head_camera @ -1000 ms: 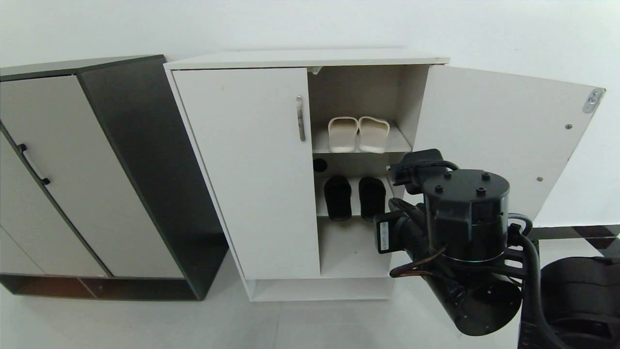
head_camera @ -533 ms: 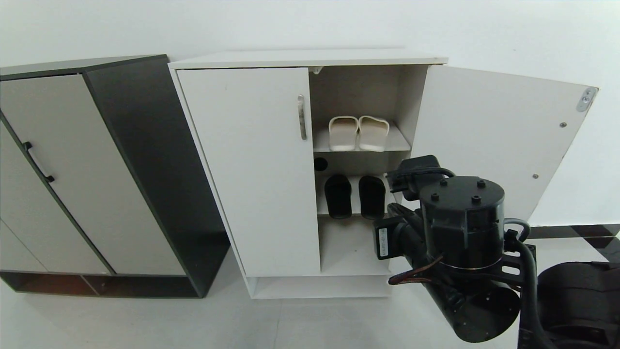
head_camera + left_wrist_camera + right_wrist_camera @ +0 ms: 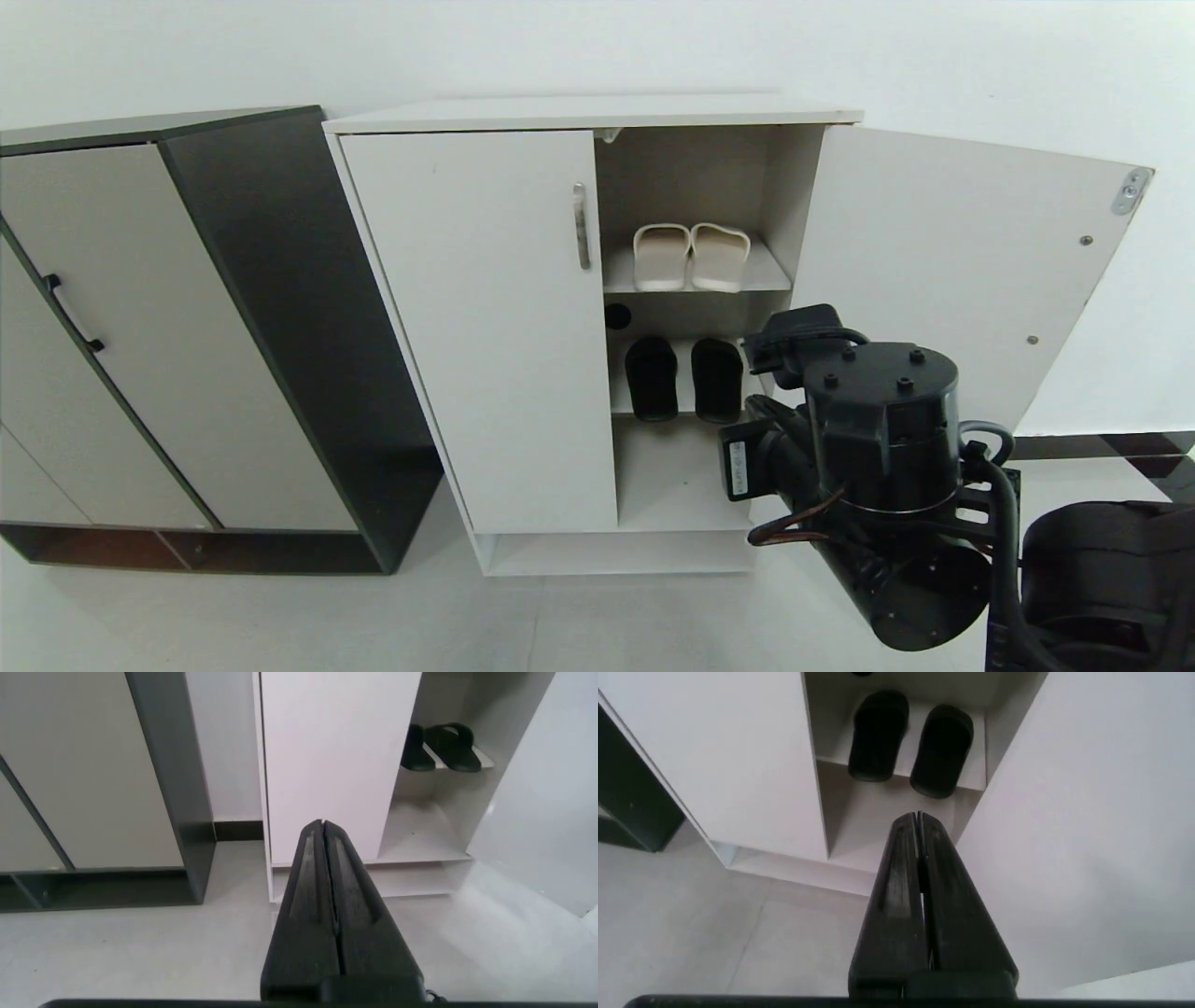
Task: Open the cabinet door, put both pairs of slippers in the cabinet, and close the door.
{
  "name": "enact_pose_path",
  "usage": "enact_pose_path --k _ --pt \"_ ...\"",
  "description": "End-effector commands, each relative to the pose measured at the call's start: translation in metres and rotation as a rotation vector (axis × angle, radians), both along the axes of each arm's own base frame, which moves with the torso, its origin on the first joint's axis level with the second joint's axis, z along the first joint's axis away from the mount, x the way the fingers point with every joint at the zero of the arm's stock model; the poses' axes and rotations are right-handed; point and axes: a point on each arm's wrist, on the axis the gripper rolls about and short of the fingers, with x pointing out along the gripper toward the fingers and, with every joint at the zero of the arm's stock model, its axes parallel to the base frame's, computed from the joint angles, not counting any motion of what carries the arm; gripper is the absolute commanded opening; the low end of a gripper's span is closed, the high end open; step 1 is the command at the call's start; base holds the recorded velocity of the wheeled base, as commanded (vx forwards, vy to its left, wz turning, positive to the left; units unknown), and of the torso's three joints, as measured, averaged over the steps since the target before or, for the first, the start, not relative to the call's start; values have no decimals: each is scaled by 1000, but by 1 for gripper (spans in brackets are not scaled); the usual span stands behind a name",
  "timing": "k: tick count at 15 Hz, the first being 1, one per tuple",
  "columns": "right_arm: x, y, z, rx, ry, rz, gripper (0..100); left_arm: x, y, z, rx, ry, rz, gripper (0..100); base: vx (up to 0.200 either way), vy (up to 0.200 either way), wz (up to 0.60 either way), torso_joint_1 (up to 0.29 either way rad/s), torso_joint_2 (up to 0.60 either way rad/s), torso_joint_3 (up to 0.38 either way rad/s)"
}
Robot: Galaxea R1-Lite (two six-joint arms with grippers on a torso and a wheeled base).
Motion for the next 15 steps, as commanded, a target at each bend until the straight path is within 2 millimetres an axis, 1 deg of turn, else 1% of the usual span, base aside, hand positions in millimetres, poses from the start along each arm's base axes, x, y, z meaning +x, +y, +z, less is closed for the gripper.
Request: enact_pose_path --k 1,3,6,9,15 --pt "1 0 -4 -13 8 -3 0 0 0 0 0 0 0 0 0 0 0 0 0 0" --pt "1 0 -4 -13 8 -3 0 0 0 0 0 0 0 0 0 0 0 4 -74 -65" --pt "1 0 -5 -15 10 -3 0 0 0 0 0 0 0 0 0 0 0 20 -196 -313" --pt "2 -1 -5 -17 11 -6 0 0 0 0 0 0 0 0 0 0 0 41 -520 -359" --pt "3 -1 -7 -23 15 -7 0 0 0 0 0 0 0 0 0 0 0 120 -474 -340"
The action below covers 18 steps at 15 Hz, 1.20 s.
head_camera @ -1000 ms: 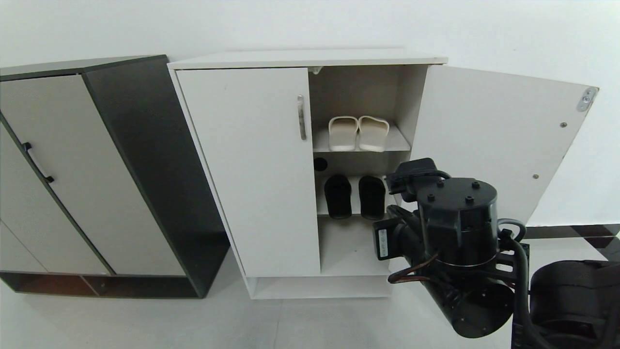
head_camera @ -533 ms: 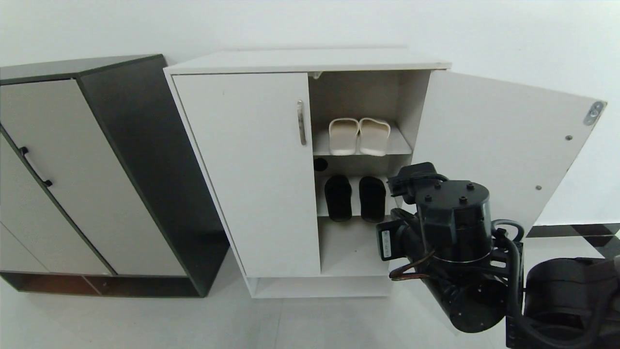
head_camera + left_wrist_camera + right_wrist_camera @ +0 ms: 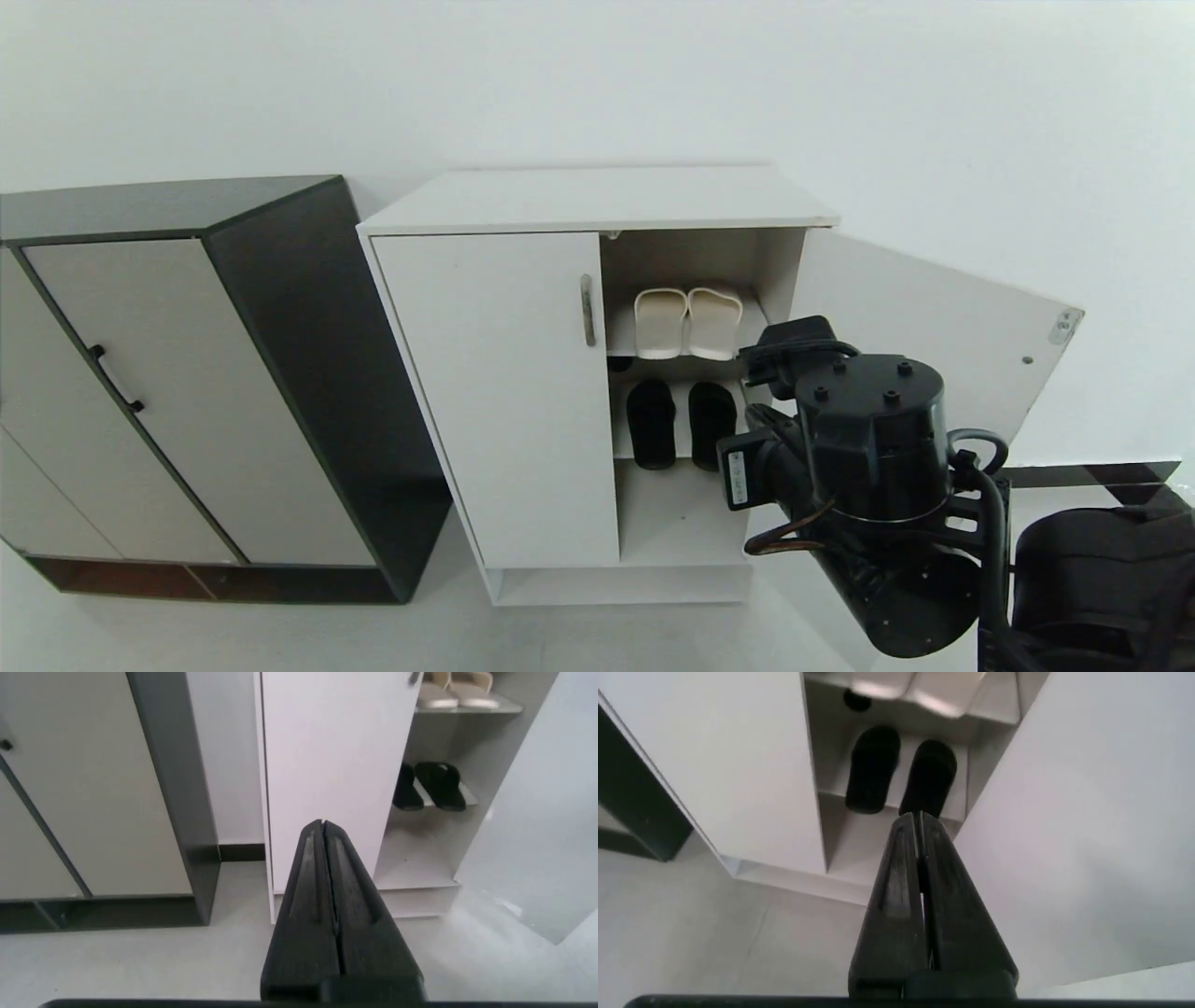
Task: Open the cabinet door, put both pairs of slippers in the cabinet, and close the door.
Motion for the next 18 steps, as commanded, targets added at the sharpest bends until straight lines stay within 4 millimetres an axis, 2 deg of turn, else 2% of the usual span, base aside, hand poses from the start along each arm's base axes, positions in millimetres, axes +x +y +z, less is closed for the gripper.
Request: enact_pose_path --k 1,18 --pt "0 0 -1 -2 1 0 0 0 0 0 0 -1 1 0 0 0 0 144 -471 -320" --pt "-1 -1 -6 -31 11 3 0 0 0 0 0 -1 1 0 0 0 0 203 -508 -309"
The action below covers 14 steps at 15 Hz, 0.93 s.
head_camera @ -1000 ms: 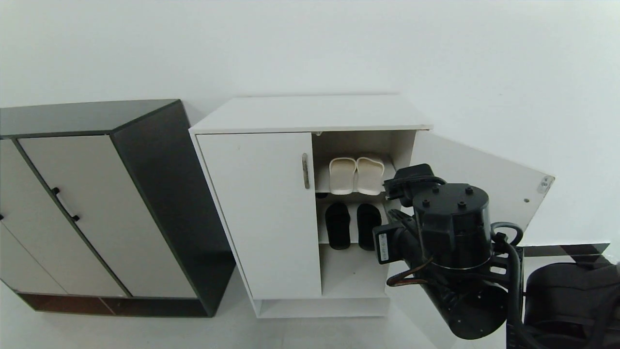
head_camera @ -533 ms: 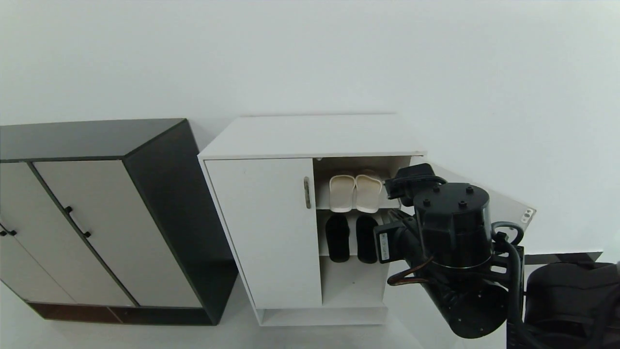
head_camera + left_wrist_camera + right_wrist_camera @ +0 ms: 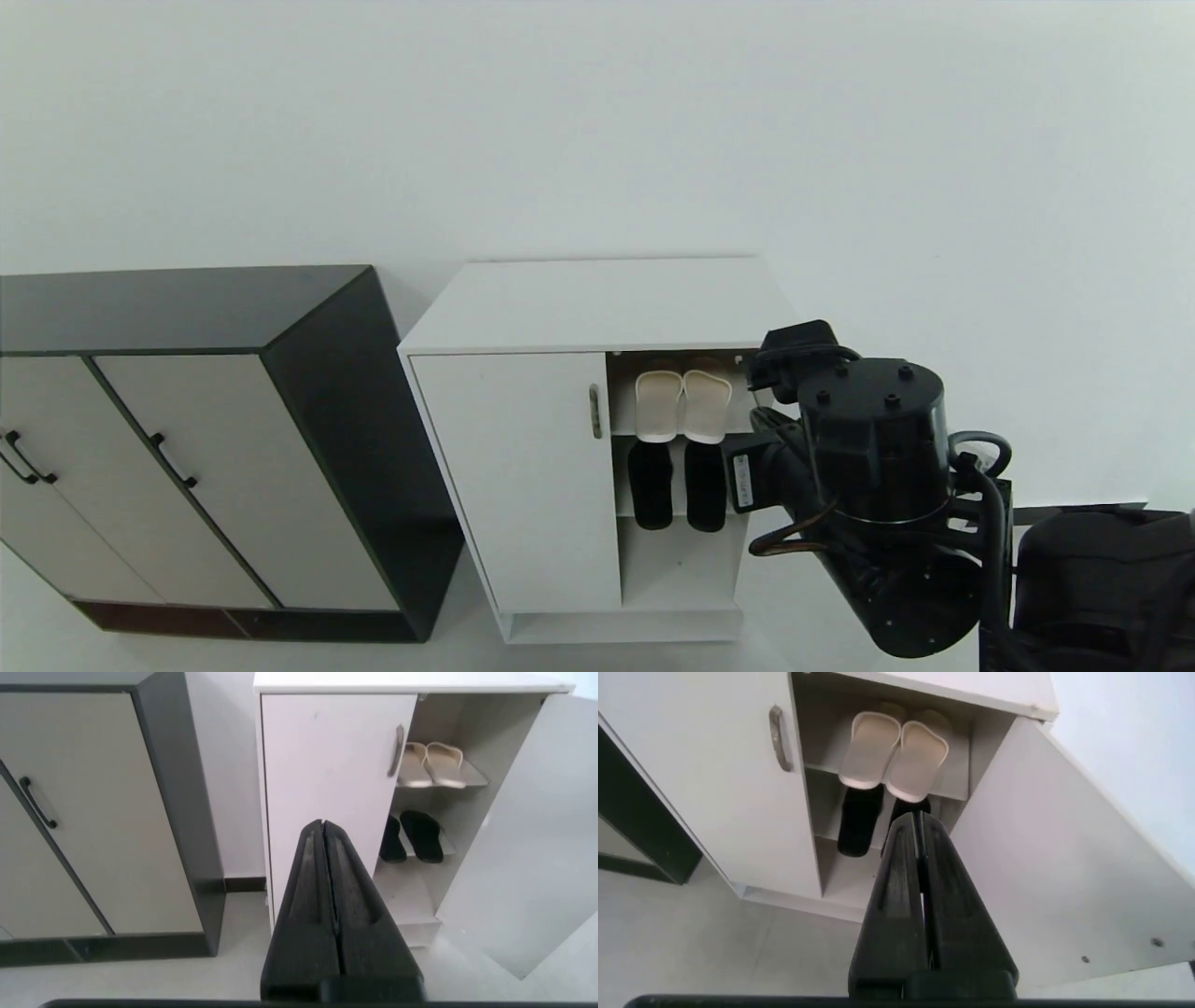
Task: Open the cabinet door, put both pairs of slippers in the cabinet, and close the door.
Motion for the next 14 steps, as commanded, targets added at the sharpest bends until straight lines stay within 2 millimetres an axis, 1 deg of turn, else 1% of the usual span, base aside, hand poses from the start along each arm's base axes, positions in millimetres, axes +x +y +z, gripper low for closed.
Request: enact_pose_path --k 1,8,13,14 --pt "0 0 -2 -7 3 1 0 0 0 0 1 0 0 0 0 0 0 100 -217 -134" --pt "2 0 -4 -16 9 -3 0 0 0 0 1 0 -1 0 0 0 0 13 -26 -15" --pt "4 0 -7 -25 12 -8 0 0 0 0 1 0 -1 0 0 0 -600 1 0 1" --pt "7 -4 -4 -22 6 -23 0 0 0 0 1 0 -1 0 0 0 -600 7 7 7"
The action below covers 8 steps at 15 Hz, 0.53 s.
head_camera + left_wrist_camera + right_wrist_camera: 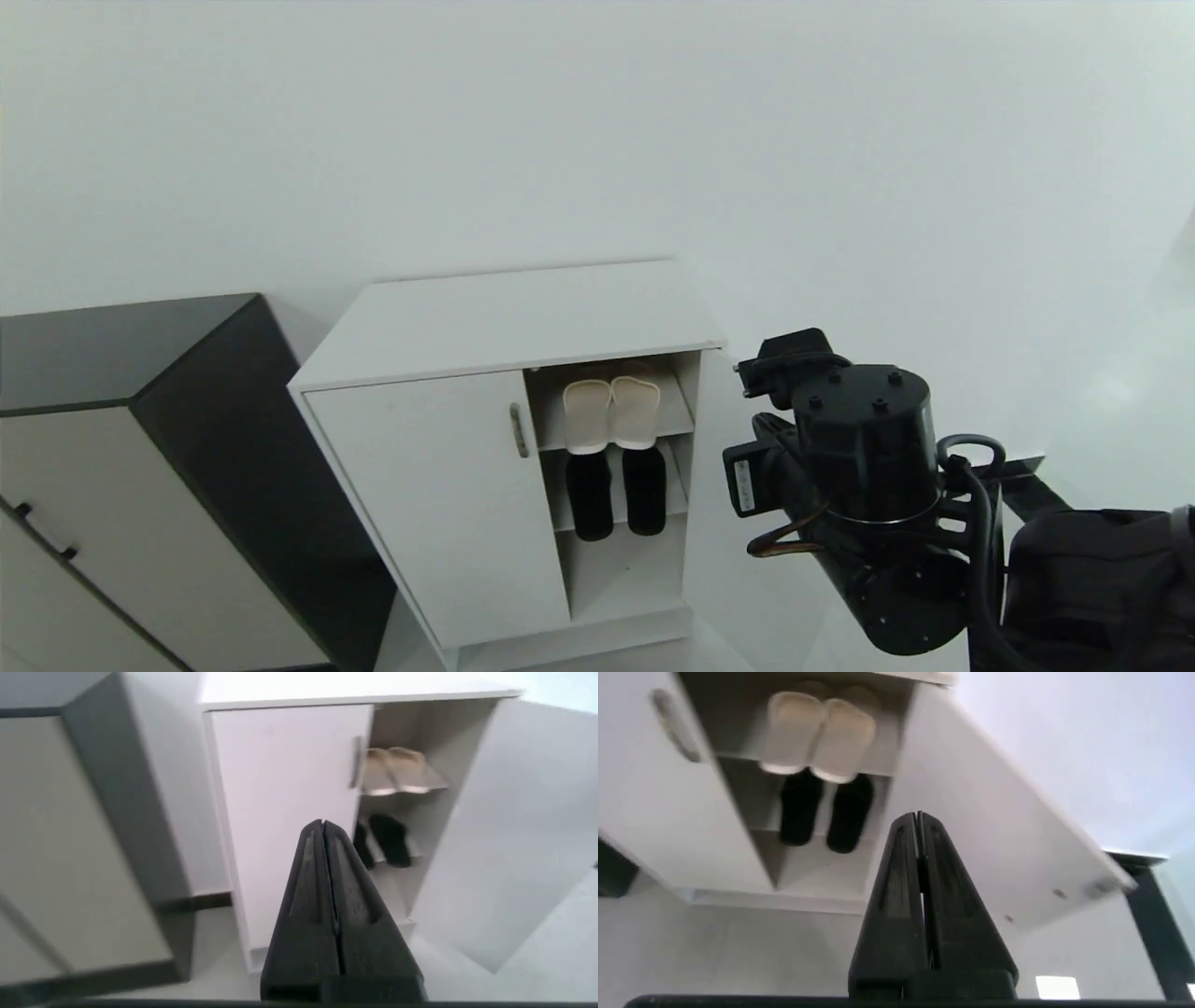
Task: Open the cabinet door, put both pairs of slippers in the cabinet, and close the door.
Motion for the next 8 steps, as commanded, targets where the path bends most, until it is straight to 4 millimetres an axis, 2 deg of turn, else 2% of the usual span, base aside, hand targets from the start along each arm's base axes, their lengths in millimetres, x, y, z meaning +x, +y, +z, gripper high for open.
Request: enact_pose_path --k 1,5,7,8 --pt "9 -9 7 9 -16 -35 0 0 0 0 0 -1 1 0 0 0 0 0 0 0" --pt "39 -37 25 76 -63 -30 0 0 0 0 0 -1 1 0 0 0 0 0 0 0" --pt "62 -49 34 86 -68 -75 0 0 0 0 0 -1 1 0 0 0 0 0 0 0" --pt "82 -59 38 82 -42 -103 0 0 0 0 0 -1 1 0 0 0 0 0 0 0"
